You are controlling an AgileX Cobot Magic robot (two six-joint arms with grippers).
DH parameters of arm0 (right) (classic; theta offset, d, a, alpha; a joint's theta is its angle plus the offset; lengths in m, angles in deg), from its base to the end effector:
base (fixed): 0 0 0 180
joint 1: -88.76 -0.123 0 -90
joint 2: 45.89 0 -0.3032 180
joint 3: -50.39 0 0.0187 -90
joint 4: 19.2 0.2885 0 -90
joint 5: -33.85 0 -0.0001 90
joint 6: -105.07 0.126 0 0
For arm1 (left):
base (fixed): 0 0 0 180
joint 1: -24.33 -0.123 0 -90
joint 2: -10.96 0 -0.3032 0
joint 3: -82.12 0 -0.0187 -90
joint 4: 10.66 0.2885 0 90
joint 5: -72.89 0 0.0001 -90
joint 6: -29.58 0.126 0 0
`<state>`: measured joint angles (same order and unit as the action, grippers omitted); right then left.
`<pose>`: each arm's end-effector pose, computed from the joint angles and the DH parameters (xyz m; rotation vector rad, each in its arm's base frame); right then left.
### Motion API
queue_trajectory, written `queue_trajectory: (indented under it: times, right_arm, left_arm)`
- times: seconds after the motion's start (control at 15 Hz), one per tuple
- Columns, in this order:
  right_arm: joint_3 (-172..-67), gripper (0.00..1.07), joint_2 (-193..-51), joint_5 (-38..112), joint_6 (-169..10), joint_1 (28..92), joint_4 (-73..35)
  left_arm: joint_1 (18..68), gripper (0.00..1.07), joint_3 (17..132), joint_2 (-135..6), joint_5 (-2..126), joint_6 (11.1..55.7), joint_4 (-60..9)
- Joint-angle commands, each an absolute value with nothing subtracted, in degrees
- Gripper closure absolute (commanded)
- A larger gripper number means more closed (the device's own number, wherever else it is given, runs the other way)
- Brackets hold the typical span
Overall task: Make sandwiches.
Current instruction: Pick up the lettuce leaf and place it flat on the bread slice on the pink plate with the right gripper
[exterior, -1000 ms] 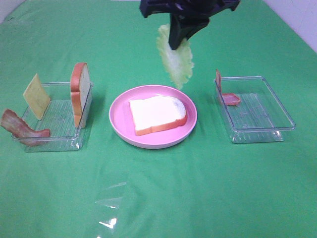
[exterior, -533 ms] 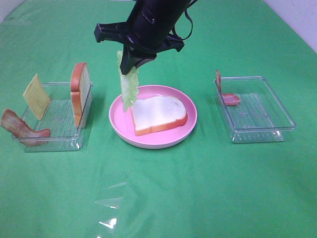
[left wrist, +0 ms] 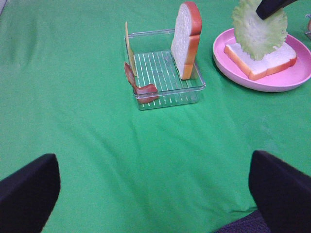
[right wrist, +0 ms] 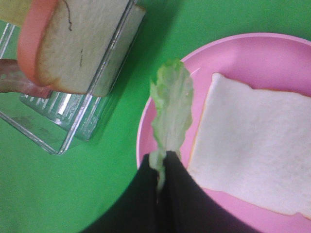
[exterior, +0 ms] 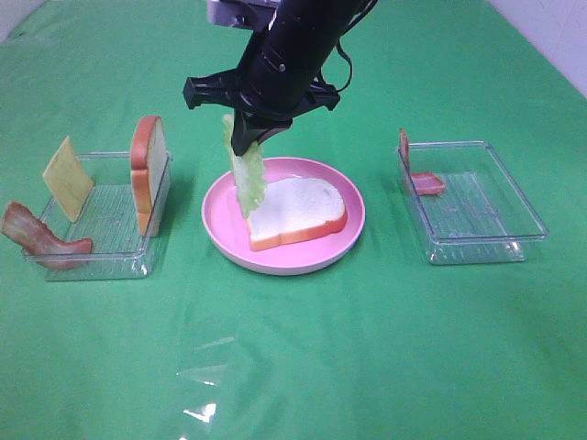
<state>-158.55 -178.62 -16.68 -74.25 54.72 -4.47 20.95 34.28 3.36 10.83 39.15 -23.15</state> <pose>0.4383 0.3259 0.1846 -0.6301 2.6696 0.4959 0.0380 -0.0219 0.2861 0.1248 2.0297 -0.1190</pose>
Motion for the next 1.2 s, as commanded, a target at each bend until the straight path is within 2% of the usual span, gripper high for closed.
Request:
queue_trajectory:
  times: [0.07,0.47,0.93,1.07,1.13,1.2]
  right_arm:
    - [-158.8,1.07,-181.2,-16.2,-74.5,54.7,-6.1]
    - [-158.7,1.07,-184.8,-16.2,-63.9,54.7,-27.3]
    - [-158.7,1.06,-185.2,-16.6,-64.2,54.7,-26.9]
    - [-158.7,0.87,-185.2,-16.7,-64.2,54.7,-26.8]
    - [-158.8,0.58,-185.2,-17.0,-64.2,54.7,-26.8]
    - [-158.8,0.07,-184.7,-17.7,-64.9,54.6,-27.0]
  left_arm:
    - [20.8,0.07,34.2,3.3,10.8,38.9,-23.1]
    - [20.8,0.07,34.2,3.3,10.8,38.9,-23.1]
    - [20.8,0.07,34.2,3.3,10.8,38.9,-23.1]
    - [20.8,0.07,34.2,3.3,10.8,38.9,-23.1]
    - [20.8,0.07,34.2,3.3,10.8,38.9,-23.1]
    - [20.8,0.07,34.2,3.3,10.8,38.9,-23.1]
